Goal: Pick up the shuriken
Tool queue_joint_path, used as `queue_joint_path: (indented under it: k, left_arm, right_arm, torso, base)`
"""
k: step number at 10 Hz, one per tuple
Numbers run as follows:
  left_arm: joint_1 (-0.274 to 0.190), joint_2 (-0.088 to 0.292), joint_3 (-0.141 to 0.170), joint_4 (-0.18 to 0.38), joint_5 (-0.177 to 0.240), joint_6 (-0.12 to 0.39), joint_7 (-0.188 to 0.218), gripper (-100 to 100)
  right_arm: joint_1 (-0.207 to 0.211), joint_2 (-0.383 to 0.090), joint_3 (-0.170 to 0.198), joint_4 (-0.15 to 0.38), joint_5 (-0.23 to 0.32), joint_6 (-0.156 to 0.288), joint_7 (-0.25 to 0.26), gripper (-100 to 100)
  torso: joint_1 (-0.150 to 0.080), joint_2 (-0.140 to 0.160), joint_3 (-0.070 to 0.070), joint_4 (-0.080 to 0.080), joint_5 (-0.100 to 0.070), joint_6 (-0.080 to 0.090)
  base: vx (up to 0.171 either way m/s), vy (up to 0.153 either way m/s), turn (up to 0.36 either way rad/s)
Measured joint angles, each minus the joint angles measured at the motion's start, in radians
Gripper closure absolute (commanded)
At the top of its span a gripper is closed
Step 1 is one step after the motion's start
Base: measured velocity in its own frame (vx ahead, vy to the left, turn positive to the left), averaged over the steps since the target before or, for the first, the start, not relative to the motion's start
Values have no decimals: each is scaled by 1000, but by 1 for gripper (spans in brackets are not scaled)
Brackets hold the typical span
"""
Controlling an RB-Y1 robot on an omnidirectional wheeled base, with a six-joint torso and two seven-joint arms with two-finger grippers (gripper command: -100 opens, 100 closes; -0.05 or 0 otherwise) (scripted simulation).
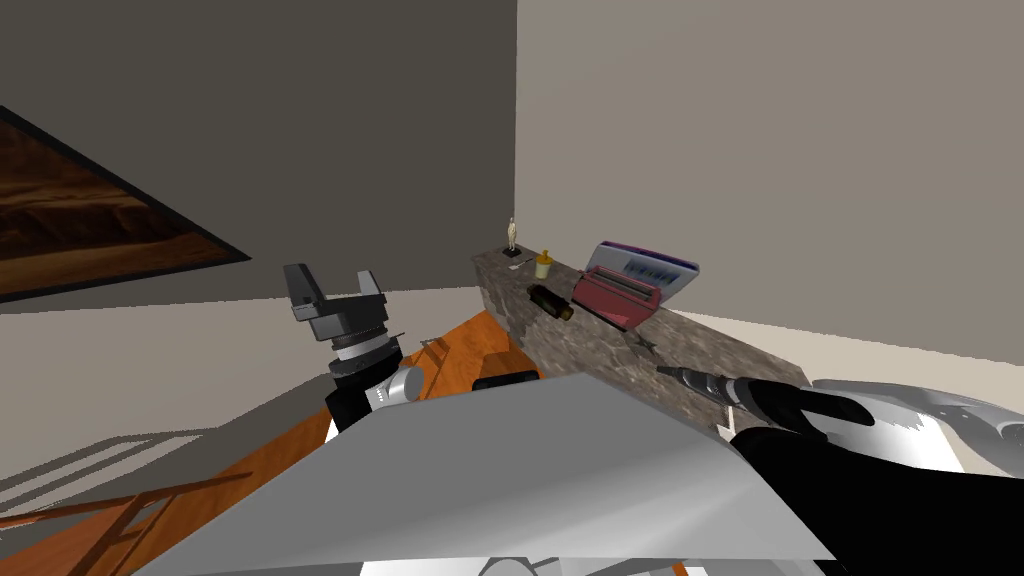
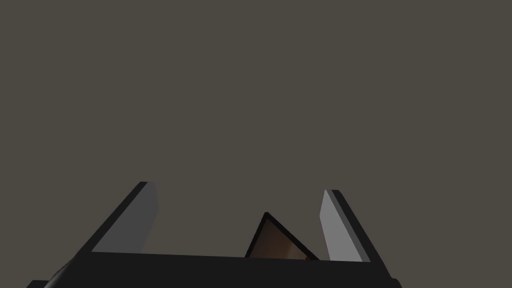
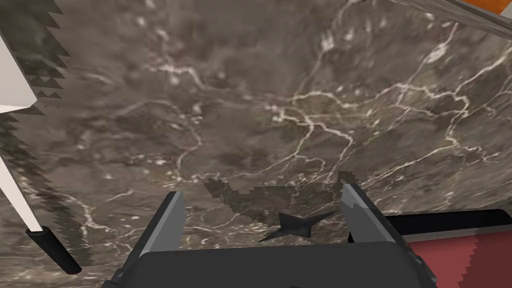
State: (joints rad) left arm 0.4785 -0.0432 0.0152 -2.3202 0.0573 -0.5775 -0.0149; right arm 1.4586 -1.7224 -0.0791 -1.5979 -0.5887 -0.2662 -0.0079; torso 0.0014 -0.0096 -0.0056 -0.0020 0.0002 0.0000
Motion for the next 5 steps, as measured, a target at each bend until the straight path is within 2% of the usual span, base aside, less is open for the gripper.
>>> queue_joint_path:
  k: [1, 2, 3, 4, 5]
  left_arm:
    - [0, 0, 0, 0, 0, 0, 0, 0]
    - [0, 0, 0, 0, 0, 0, 0, 0]
    - [0, 0, 0, 0, 0, 0, 0, 0]
    - [0, 0, 0, 0, 0, 0, 0, 0]
    - [0, 0, 0, 0, 0, 0, 0, 0]
  right_arm:
    - [-3, -6, 12, 6, -4, 1, 4, -100]
    - [-16, -8, 30, 12, -4, 2, 5, -100]
    - [-26, -22, 65, 20, -15, 12, 10, -100]
    - [-39, -34, 91, 29, -21, 18, 11, -100]
    - [-17, -38, 78, 31, -24, 15, 12, -100]
  torso:
    - [0, 3, 2, 1, 0, 2]
    - [0, 7, 4, 2, 0, 2]
    - [1, 4, 2, 1, 0, 0]
    - [0, 3, 2, 1, 0, 1]
    - [1, 6, 4, 2, 0, 2]
  base:
    - [29, -5, -49]
    - [93, 3, 341]
    - [97, -12, 230]
    - [38, -10, -15]
    - [40, -2, 85]
